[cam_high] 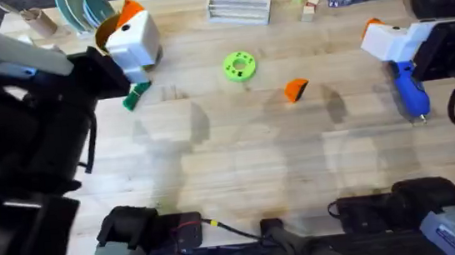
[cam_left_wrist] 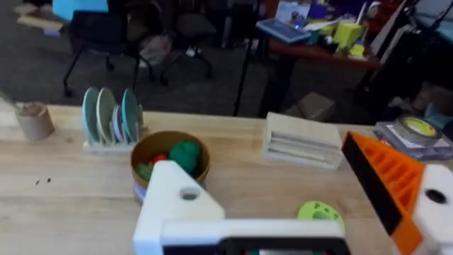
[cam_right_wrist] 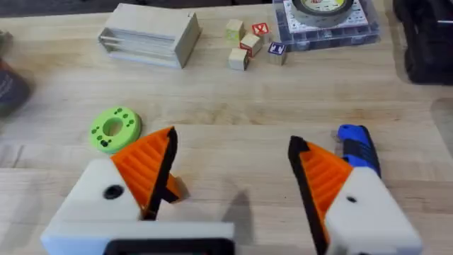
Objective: Pick up the gripper from the table and insert it into the empty holder that is missing its gripper. Then pick up a screw, insert it into the mounting hole, and use the screwdriver to tighten it. Finally, clean up the table by picking up the vegetable and placing it into the bucket.
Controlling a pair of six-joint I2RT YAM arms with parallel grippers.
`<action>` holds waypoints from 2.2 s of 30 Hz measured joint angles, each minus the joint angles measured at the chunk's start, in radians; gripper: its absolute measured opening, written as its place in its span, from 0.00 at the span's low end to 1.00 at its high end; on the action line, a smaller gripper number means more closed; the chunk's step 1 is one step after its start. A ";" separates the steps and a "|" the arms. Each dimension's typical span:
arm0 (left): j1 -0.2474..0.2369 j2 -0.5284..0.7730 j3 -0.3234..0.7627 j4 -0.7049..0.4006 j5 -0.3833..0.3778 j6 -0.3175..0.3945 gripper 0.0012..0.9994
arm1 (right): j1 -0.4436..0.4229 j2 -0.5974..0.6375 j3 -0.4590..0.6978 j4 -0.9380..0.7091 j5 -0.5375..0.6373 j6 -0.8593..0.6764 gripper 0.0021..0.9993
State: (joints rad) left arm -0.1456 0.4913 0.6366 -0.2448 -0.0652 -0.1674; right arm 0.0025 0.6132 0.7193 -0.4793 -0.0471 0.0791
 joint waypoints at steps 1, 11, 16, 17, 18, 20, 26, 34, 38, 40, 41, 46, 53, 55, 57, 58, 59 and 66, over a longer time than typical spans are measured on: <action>-0.010 -0.015 -0.024 0.044 0.005 0.013 0.99 | 0.000 0.000 0.000 0.000 0.000 0.000 0.99; -0.047 -0.159 -0.402 0.462 0.088 0.059 0.99 | 0.000 0.000 0.000 0.000 0.000 0.000 0.99; -0.048 -0.230 -0.499 0.497 0.130 0.059 0.99 | 0.000 0.000 0.000 0.000 0.000 0.000 0.99; -0.048 -0.249 -0.511 0.496 0.133 0.059 0.99 | 0.000 0.000 0.000 0.000 0.000 0.000 0.99; -0.048 -0.270 -0.521 0.496 0.136 0.059 0.99 | 0.000 0.000 0.000 0.000 0.000 0.000 0.99; -0.048 -0.319 -0.541 0.489 0.141 0.059 0.99 | 0.000 0.000 0.000 0.000 0.000 0.000 0.99; -0.048 -0.477 -0.619 0.475 0.149 0.059 0.99 | 0.000 0.000 0.000 0.000 0.000 0.000 0.99; -0.048 -0.487 -0.631 0.459 0.148 0.059 0.99 | 0.000 0.000 0.000 0.000 0.000 0.000 0.99; -0.048 -0.487 -0.631 0.382 0.144 0.059 0.99 | 0.000 0.000 0.000 0.000 0.000 0.000 0.99; -0.048 -0.487 -0.630 0.330 0.144 0.059 0.99 | 0.000 0.000 0.000 0.000 0.000 0.000 0.99; -0.048 -0.487 -0.630 0.306 0.144 0.059 0.99 | 0.000 0.000 0.000 0.000 0.000 0.000 0.99; -0.048 -0.487 -0.631 0.172 0.144 0.059 0.99 | 0.000 0.000 0.000 0.000 0.000 0.000 0.99; -0.048 -0.486 -0.630 0.168 0.143 0.059 0.99 | 0.000 0.000 0.000 0.000 0.000 0.000 0.99; -0.048 -0.486 -0.630 0.168 0.143 0.059 0.99 | 0.000 0.000 0.000 0.000 0.000 0.000 0.99; -0.048 -0.486 -0.630 0.168 0.143 0.059 0.99 | 0.000 0.000 0.000 0.000 0.000 0.000 0.99; -0.048 -0.486 -0.630 0.168 0.143 0.059 0.99 | 0.000 0.000 0.000 0.000 0.000 0.000 0.99; -0.048 -0.486 -0.630 0.168 0.143 0.059 0.99 | 0.000 0.000 0.000 0.000 0.000 0.000 0.99; -0.048 -0.486 -0.630 0.168 0.143 0.059 0.99 | 0.000 0.000 0.000 0.000 0.000 0.000 0.99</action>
State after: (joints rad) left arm -0.1940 0.0055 0.0063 -0.0765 0.0780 -0.1081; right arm 0.0025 0.6132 0.7193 -0.4797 -0.0471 0.0792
